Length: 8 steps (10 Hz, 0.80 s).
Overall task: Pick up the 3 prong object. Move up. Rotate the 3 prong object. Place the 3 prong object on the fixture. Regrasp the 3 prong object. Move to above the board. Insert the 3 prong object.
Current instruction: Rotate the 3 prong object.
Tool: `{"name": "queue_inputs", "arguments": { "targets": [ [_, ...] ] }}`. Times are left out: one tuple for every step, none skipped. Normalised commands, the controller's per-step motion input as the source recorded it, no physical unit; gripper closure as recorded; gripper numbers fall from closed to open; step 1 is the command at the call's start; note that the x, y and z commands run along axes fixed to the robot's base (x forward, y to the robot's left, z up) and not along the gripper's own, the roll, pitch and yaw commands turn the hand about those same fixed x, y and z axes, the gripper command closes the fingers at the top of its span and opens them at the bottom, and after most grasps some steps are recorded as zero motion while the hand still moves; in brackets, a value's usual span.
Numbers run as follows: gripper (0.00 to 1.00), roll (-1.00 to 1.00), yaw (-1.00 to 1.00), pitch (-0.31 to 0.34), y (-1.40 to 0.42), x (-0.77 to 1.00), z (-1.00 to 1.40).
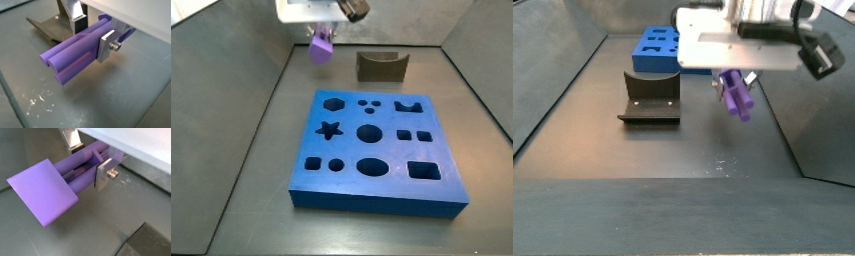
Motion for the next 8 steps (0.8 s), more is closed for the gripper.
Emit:
{"name": "queue_inputs", "arguments": {
  "targets": [
    [1.00, -0.09, 0.01, -0.034, 0.01, 0.05, -0.94],
    [1.00, -0.10, 0.01, -0.034, 0.01, 0.05, -0.81],
    [1.00, -0.11, 0.01, -0.041, 0.01, 0.05, -0.69],
    [1.00, -0.12, 0.01, -0.048, 0.01, 0.05, -0.58],
    [1.00, -0.13, 0.01, -0.060, 0.01, 0.04, -0.44],
    [1.00, -0.14, 0.01, -0.062, 0.01, 0.04, -0.34],
    [1.00, -0.15, 0.01, -0.066, 0.01, 0.04, -0.27],
    [0.00, 0.00, 0.00, 0.000, 0.00, 0.00, 0.00]
  ]
}}
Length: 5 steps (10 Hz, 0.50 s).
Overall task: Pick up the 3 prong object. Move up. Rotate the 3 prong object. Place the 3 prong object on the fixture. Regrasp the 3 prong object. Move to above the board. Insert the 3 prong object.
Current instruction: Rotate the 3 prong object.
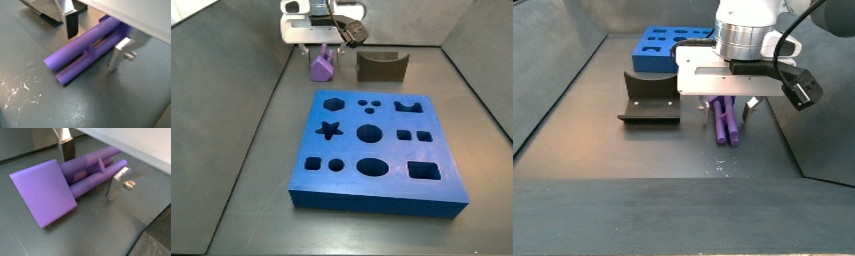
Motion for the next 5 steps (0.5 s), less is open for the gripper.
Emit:
{"name": "queue_inputs", "arguments": {
  "targets": [
    [0.00, 0.00, 0.00, 0.000, 0.00, 0.00, 1.00],
    [0.00, 0.00, 0.00, 0.013, 0.00, -0.01, 1.00],
    [0.00, 0.01, -0.01, 0.038, 0.00, -0.02, 1.00],
    [0.00, 0.02, -0.02, 0.060, 0.00, -0.01, 1.00],
    [0.00, 0.04, -0.02, 0.081, 0.01, -0.01, 1.00]
  ]
}}
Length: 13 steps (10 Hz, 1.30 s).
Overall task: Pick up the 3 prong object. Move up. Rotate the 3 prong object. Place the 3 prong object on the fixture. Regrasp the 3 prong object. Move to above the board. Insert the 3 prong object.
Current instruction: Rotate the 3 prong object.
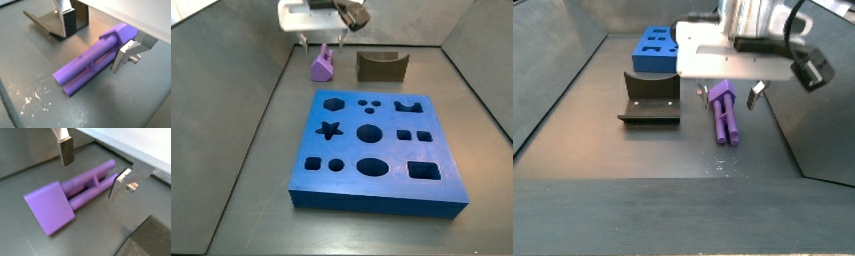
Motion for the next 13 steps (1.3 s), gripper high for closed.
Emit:
{"name": "queue_inputs", "arguments": {
  "targets": [
    [0.00, 0.05, -0.02, 0.084, 0.01, -0.02, 1.00],
    [0.00, 0.07, -0.02, 0.083, 0.01, -0.03, 1.00],
    [0.00, 0.09, -0.02, 0.081, 0.01, -0.03, 0.95],
    [0.00, 0.09, -0.02, 0.080, 0.00, -0.04, 0.86],
    [0.00, 0.11, -0.01, 0.078, 0.00, -0.03, 0.68],
    [0.00, 0.00, 1.00, 0.000, 0.00, 0.00, 0.00],
    [0.00, 0.00, 1.00, 0.001, -0.01, 0.00, -0.18],
    [0.00, 0.00, 1.00, 0.000, -0.01, 0.01, -0.27],
    [0.00, 0.00, 1.00, -0.003, 0.00, 0.05, -0.18],
    [0.00, 0.00, 1.00, -0.003, 0.00, 0.05, -0.13],
    [0.00, 0.00, 1.00, -0.004, 0.00, 0.03, -0.07],
    [0.00, 0.00, 1.00, -0.005, 0.00, 0.03, -0.05],
    [0.00, 0.00, 1.00, -0.005, 0.00, 0.03, -0.04]
  ]
}}
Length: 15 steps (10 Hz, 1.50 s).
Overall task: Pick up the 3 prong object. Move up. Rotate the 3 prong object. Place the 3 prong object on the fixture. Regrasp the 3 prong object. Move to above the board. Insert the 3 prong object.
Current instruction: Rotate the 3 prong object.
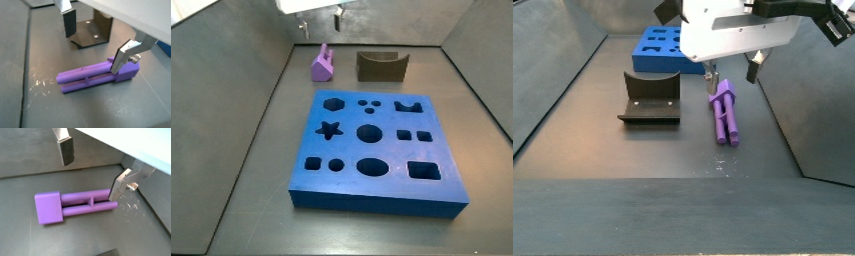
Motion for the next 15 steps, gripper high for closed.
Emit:
{"name": "queue_inputs", "arguments": {
  "targets": [
    [0.00, 0.00, 1.00, -0.006, 0.00, 0.03, -0.04],
    [0.00, 0.00, 1.00, -0.006, 0.00, 0.03, -0.03],
    [0.00, 0.00, 1.00, -0.006, 0.00, 0.03, -0.03],
    [0.00, 0.00, 1.00, -0.007, 0.00, 0.03, -0.03],
    [0.00, 0.00, 1.00, -0.007, 0.00, 0.04, -0.03],
    [0.00, 0.00, 1.00, -0.007, 0.00, 0.04, -0.03],
    [0.00, 0.00, 1.00, -0.007, 0.00, 0.04, -0.03],
    [0.00, 0.00, 1.00, -0.008, 0.00, 0.04, -0.03],
    [0.00, 0.00, 1.00, -0.008, 0.00, 0.04, -0.03],
    [0.00, 0.00, 1.00, -0.008, 0.00, 0.04, -0.03],
    [0.00, 0.00, 1.00, -0.009, 0.00, 0.04, -0.03],
    [0.00, 0.00, 1.00, -0.009, 0.00, 0.04, -0.03],
    [0.00, 0.00, 1.00, -0.009, 0.00, 0.04, -0.03],
    [0.00, 0.00, 1.00, -0.010, 0.00, 0.04, -0.03],
    [0.00, 0.00, 1.00, -0.010, 0.00, 0.04, -0.03]
  ]
}}
